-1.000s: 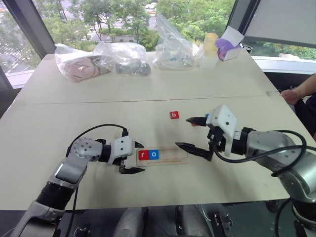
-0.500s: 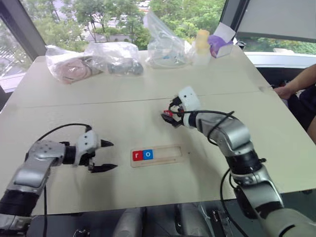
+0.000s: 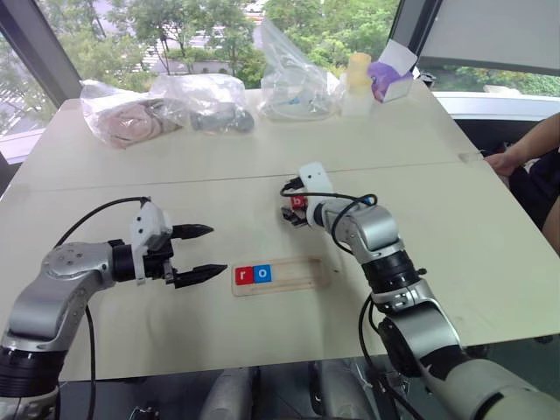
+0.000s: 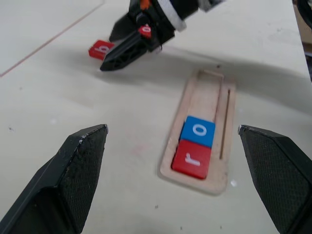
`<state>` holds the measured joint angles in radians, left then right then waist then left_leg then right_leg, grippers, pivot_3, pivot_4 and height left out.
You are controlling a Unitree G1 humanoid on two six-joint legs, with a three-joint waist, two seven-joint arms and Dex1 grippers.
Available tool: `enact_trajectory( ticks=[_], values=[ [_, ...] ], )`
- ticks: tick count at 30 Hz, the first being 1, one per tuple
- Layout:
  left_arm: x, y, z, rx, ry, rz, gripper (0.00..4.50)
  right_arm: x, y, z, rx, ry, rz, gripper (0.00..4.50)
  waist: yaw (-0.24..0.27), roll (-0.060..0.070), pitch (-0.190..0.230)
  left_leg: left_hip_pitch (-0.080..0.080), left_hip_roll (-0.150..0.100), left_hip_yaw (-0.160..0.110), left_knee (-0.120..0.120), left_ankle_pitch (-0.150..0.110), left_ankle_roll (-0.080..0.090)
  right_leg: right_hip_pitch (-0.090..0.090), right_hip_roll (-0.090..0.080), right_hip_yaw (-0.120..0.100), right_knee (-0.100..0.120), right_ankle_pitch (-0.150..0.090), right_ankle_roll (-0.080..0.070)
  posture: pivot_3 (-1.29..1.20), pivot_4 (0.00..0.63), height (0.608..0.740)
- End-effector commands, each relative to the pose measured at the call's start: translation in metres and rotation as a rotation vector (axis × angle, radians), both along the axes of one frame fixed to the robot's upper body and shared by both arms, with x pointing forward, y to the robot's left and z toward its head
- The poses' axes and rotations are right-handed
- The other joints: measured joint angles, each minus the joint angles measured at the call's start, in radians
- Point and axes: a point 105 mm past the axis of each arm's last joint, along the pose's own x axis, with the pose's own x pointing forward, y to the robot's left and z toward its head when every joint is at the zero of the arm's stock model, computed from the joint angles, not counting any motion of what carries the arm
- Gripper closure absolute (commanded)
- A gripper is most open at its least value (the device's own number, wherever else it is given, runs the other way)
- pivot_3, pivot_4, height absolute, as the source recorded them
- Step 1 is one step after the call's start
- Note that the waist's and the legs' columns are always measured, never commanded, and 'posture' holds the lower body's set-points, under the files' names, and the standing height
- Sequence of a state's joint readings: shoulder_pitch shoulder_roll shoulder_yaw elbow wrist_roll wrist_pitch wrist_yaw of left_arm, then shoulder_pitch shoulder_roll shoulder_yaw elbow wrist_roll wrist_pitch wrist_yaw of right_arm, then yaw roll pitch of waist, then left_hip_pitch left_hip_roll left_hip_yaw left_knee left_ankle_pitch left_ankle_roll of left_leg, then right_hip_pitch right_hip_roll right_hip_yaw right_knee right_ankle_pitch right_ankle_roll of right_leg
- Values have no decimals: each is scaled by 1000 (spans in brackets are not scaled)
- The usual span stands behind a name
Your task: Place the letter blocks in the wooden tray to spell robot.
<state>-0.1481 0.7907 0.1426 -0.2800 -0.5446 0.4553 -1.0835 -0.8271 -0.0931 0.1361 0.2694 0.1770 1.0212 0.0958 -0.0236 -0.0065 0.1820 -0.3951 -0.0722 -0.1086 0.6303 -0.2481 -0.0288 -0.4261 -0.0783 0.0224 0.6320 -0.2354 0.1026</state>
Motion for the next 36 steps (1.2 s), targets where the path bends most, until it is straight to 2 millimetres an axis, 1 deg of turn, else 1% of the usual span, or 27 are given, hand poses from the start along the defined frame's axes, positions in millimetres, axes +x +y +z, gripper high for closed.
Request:
enact_trajectory(
  ticks=[1, 2, 5, 6, 8, 9, 10, 11, 13, 14, 16, 18, 19, 21, 23, 26, 28, 30, 32, 34, 36],
  values=[
    [1, -2, 15, -19, -48, 4, 10, 3, 6, 2, 18, 7, -9, 0, -2, 0, 0, 0, 0, 0, 0, 0, 0, 0, 0, 0, 0, 0, 0, 0, 150, 740],
    [2, -2, 15, -19, -49, 9, 10, 3, 8, 2, 16, 7, -11, 0, -5, 0, 0, 1, 0, 0, 0, 0, 0, 1, 0, 0, 0, 0, 0, 0, 150, 740],
    [7, -2, 16, -28, -55, 28, 0, 5, 12, 0, 8, 7, -19, 820, -16, 0, 0, 2, 0, 0, 0, 0, 0, 1, 1, 0, 0, 0, 0, 0, 150, 740],
    [8, -3, 16, -30, -58, 32, 0, 5, 13, -1, 4, 7, -20, 1199, -18, 0, 0, 2, 0, 0, 0, 0, 0, 1, 0, 0, 0, 0, 0, 0, 150, 740],
    [9, -4, 16, -32, -59, 36, 0, 5, 14, -2, -5, 6, -18, 2285, -23, 0, 0, 2, 0, 0, 0, 0, 0, 1, 1, 0, 0, 0, 0, 0, 150, 740],
    [9, -5, 15, -35, -58, 37, 0, 4, 15, -2, -14, 0, -10, 2896, -24, 0, 0, 2, 0, 0, -1, 0, 0, 1, 1, 0, 0, 0, 0, 0, 150, 740],
    [9, -6, 14, -37, -56, 37, 0, 3, 16, -1, -20, -9, -2, 3320, -25, 0, 0, 2, 0, 0, -1, 0, 0, 1, 1, 1, 0, 0, 0, 0, 150, 740],
    [8, -8, 13, -40, -53, 35, 0, 1, 14, -1, -31, -16, 15, 3391, -25, 0, 0, 2, 1, 0, -1, 0, 0, 1, 1, 1, 0, 0, 0, 0, 150, 740],
    [7, -10, 12, -45, -45, 28, 0, -3, 5, 2, -48, -23, 31, 3391, -22, 0, 0, 2, 1, 0, -1, 0, 0, 1, 1, 1, 0, 0, 0, 0, 150, 740],
    [6, -12, 11, -45, -39, 21, 0, -9, -7, 7, -54, -24, 35, 3391, -19, 0, 0, 2, 0, 0, -1, 0, 0, 1, 1, 1, 0, 0, 0, 0, 150, 740],
    [2, -16, 6, -41, -22, -8, 0, -31, -28, 23, -53, -33, 71, 3391, -11, 1, 0, 1, 0, 0, -1, 0, 0, 1, 0, 0, 0, 0, 0, 0, 150, 740],
    [0, -19, 3, -37, -11, -24, 0, -57, -40, 35, -52, -28, 116, 3391, 2, 1, 0, -3, -1, 0, 1, 0, 0, 0, -1, 0, -1, 0, 0, 0, 150, 740],
    [-1, -19, 2, -36, -7, -28, 0, -69, -45, 37, -47, -6, 129, 3391, 4, 1, 0, -4, -1, 0, 1, 0, 1, -1, -1, 0, -2, 0, 0, 0, 150, 740],
    [-1, -21, 1, -37, -2, -36, 0, -87, -59, 35, -39, 37, 121, 3391, 3, 0, 0, -5, -1, 0, 1, 0, 1, -2, -1, -1, -2, 0, 0, 0, 150, 740],
    [-1, -24, -1, -38, 7, -54, 0, -102, -78, 29, -53, 48, 92, 3391, 5, 1, 0, -3, 1, 0, 1, 0, 1, -2, -1, -1, -1, 0, 0, 0, 150, 740],
    [0, -24, -4, -32, 17, -66, 0, -117, -96, 14, -21, 80, 29, 3391, 11, 0, 0, -2, 1, -2, 1, 0, 1, 1, -1, -3, -1, -1, 0, 0, 150, 740],
    [1, -24, -5, -30, 23, -71, 0, -126, -99, 3, 36, 121, 2, 3391, 7, 0, 0, -3, 1, 0, 2, 0, 1, 1, -1, -2, -2, 0, 0, 0, 150, 740],
    [2, -25, -5, -30, 24, -73, 0, -131, -101, -6, 62, 148, -28, 3391, 5, 0, 0, -2, 1, 1, 2, 0, 1, 1, -1, -1, -2, 0, 0, 0, 150, 740],
    [4, -26, -4, -31, 22, -76, 0, -133, -105, -16, 86, 177, -100, 3391, 6, 0, 0, -2, 1, 1, 2, 0, 1, 1, -1, -1, -1, 0, 0, 0, 150, 740],
    [6, -26, -3, -32, 19, -78, 0, -134, -107, -21, 94, 189, -136, 3391, 6, 0, 0, -1, 1, 0, 2, 0, 1, 2, -1, -1, -1, 0, 0, 0, 150, 740],
    [7, -26, -3, -32, 17, -77, 0, -133, -105, -18, 103, 187, -124, 3391, 7, -1, 0, -1, 1, 1, 2, 0, 1, 2, -1, -1, -1, 0, 0, 0, 150, 740]
  ],
)
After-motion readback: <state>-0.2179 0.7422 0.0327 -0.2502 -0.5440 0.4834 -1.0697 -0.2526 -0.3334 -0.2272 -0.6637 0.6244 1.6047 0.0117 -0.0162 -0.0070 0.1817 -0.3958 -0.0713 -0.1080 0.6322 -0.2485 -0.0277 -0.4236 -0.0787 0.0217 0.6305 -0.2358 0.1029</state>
